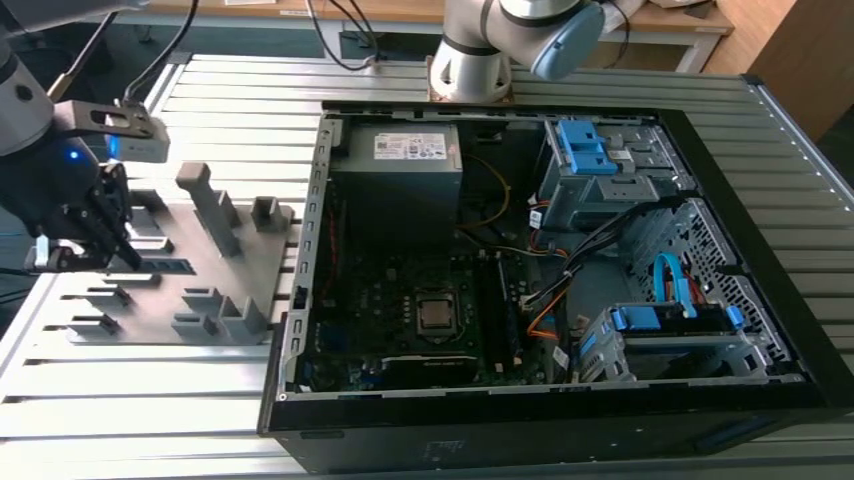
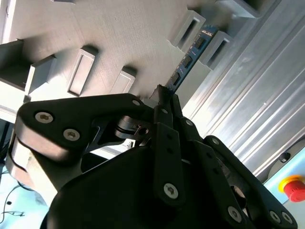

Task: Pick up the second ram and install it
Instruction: 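Pick up the second ram and move it above second insertion slot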

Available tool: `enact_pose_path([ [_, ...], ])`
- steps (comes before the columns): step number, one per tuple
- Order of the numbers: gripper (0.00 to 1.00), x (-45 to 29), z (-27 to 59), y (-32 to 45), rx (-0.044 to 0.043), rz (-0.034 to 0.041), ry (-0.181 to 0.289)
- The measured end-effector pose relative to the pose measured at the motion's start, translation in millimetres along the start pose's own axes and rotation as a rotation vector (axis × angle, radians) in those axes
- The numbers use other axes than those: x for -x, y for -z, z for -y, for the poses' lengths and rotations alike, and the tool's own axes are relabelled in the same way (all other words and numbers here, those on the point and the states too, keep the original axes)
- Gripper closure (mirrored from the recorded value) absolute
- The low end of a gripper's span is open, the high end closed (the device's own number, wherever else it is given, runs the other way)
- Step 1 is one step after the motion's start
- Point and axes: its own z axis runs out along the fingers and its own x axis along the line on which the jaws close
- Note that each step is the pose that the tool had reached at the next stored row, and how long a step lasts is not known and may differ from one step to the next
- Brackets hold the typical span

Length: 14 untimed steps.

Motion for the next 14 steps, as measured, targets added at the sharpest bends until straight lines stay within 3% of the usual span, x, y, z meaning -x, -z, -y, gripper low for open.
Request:
enact_pose_path([
  [14, 0.86, 0.0, 0.4, 17.6, -0.0001, 0.0001, 0.000],
])
